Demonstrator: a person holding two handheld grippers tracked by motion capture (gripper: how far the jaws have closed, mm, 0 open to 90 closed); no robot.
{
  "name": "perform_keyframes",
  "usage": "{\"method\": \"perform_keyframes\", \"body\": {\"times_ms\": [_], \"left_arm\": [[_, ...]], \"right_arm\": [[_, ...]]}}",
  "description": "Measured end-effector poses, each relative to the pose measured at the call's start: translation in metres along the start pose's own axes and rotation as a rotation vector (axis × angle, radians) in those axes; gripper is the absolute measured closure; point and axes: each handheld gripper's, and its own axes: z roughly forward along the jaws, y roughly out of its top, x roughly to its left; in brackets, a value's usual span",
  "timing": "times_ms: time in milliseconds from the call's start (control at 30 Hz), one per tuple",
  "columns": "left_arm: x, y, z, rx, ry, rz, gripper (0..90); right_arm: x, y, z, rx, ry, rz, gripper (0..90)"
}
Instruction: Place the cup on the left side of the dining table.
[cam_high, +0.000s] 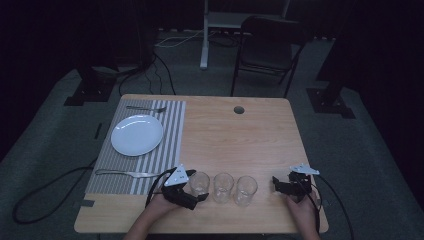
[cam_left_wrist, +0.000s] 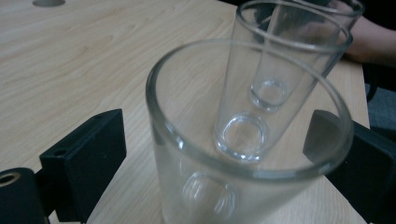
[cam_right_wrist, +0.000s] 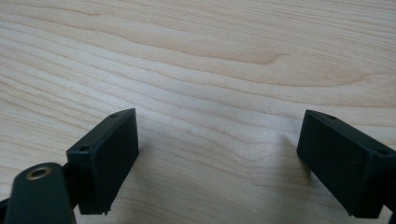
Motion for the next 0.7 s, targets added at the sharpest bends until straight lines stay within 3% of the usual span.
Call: {"method": "perform_keyframes", "body": {"times_ms": [67, 133, 200, 267, 333, 400, 700], "left_arm": [[-0.0004, 0.002, 0.0006, -0.021, -0.008, -0.003, 5.3], [-0.0025, 0.0028, 0.0007, -0.032, 0.007, 0.029, 11.1], [-0.002, 0.0034, 0.0007, -0.061, -0.005, 0.012, 16.1], [-0.0034, 0.0048, 0.0013, -0.053, -0.003, 0.025, 16.8], [-0.0035, 0.005, 0.001, -0.06, -0.005, 0.025, 25.1], [-0.0044, 0.005, 0.0003, -0.068, -0.009, 0.042, 27.4], [-0.0061, 0.0068, -0.0014, -0.07, -0.016, 0.045, 28.5]], "right_arm": [[0.0, 0.0, 0.0, 0.0, 0.0, 0.0, 12.2], [0.0001, 0.0, 0.0, 0.0, 0.0, 0.001, 12.2], [0.0001, 0.0, 0.0, 0.0, 0.0, 0.001, 12.2], [0.0001, 0.0, 0.0, 0.0, 0.0, 0.001, 12.2], [0.0001, 0.0, 0.0, 0.0, 0.0, 0.001, 12.3], [0.0001, 0.0, 0.0, 0.0, 0.0, 0.001, 12.2], [0.0001, 0.0, 0.0, 0.0, 0.0, 0.001, 12.3]]}}
